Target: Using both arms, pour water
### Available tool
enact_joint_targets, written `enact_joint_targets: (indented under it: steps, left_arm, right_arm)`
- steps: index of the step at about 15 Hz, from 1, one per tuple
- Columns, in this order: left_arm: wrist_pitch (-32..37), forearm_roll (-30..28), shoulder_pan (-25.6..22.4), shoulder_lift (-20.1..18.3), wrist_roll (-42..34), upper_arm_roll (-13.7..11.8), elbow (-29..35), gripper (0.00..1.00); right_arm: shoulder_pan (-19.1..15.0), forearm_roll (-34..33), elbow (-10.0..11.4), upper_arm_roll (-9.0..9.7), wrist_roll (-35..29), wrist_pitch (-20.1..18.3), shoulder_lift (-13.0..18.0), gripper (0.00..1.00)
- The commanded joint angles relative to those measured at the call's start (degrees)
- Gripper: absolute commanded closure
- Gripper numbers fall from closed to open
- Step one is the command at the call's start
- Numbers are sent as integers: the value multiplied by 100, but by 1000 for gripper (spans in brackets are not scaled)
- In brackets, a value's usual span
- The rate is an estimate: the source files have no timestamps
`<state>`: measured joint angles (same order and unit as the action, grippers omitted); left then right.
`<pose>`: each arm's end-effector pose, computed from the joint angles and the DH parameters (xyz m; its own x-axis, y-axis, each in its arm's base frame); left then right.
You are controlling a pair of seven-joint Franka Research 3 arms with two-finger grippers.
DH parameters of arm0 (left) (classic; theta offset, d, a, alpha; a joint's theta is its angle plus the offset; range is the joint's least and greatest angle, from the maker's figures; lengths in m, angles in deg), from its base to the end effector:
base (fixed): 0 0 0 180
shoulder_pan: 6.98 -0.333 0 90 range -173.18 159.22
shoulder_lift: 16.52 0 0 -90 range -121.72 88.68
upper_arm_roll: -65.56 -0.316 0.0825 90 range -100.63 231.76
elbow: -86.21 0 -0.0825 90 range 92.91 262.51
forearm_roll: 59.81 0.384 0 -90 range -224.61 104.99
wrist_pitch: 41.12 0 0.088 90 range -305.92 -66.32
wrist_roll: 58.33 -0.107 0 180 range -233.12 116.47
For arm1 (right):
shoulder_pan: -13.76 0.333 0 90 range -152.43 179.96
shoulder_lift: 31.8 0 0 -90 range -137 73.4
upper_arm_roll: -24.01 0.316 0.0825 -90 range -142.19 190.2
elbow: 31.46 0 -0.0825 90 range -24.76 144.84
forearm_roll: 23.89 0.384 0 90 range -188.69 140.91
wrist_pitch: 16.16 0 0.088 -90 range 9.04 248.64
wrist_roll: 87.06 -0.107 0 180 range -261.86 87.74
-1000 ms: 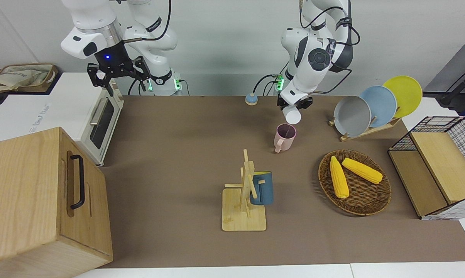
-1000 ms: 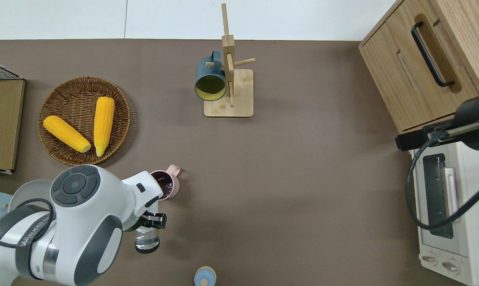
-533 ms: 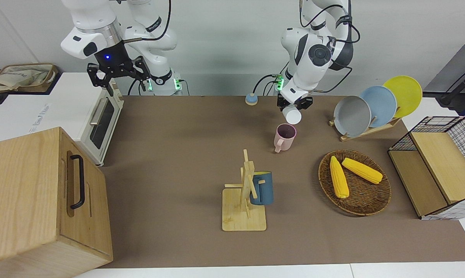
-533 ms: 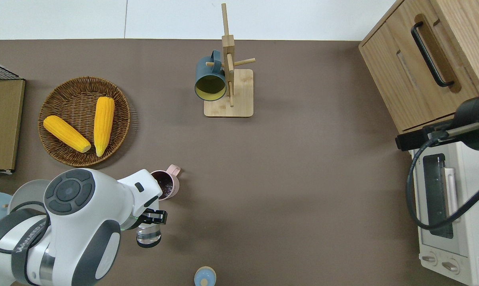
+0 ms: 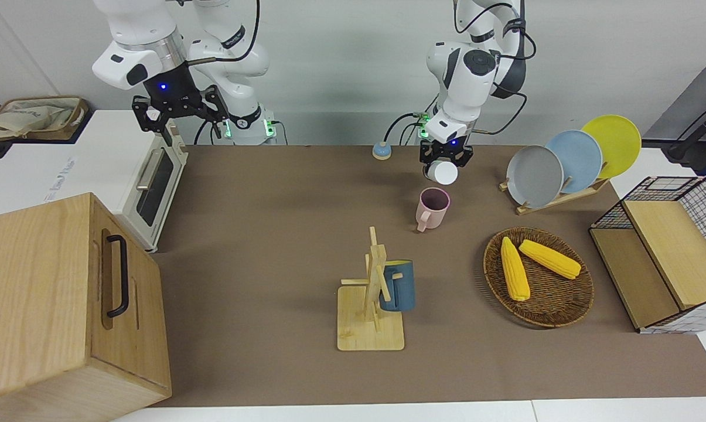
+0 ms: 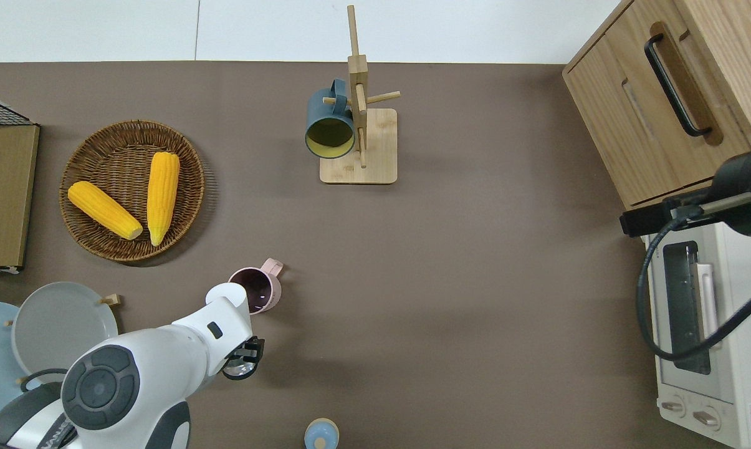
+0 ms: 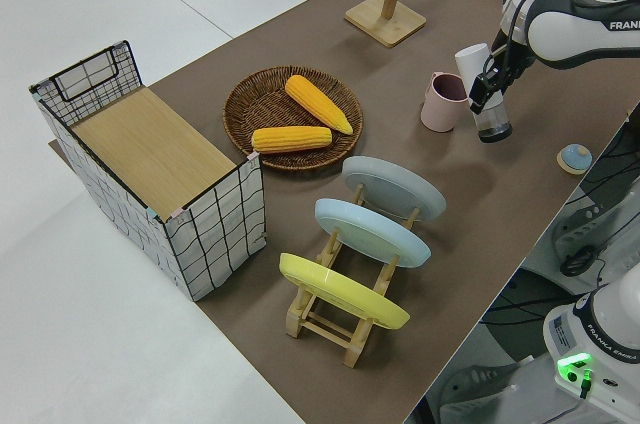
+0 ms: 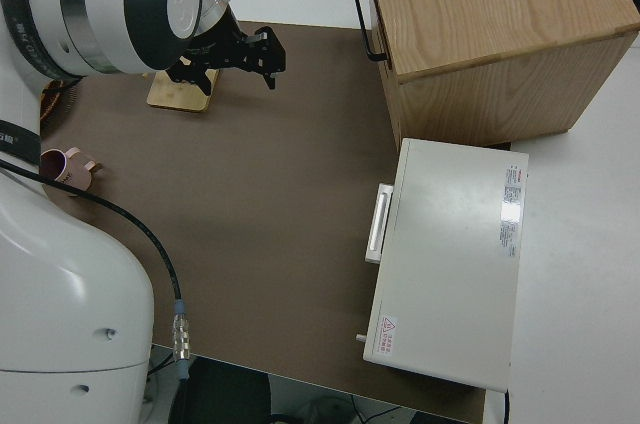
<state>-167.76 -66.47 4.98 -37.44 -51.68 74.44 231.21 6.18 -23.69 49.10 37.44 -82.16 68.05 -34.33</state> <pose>0.3928 -0.1534 0.4060 0.9849 -0.1695 0.0361 -0.1711 -0.9842 0.0454 0.5547 0.0537 0.6686 0.9822 0.1864 0.0219 0.1867 -0.9823 -0.0119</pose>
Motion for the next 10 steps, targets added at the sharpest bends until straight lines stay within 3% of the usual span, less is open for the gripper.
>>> enact_joint_targets:
  steps: [1, 7, 10]
  left_arm:
    - [-151, -2, 52, -299, -41, -44, 169, 1000]
    - [-256, 7, -264, -378, -14, -115, 160, 1000]
    - [-300, 86, -658, -545, -58, -115, 142, 1000]
  right_arm:
    - [-15, -47, 39, 19, 20, -54, 51, 9]
    - [-15, -47, 39, 19, 20, -54, 51, 9]
    - [-15, -47, 39, 19, 20, -54, 51, 9]
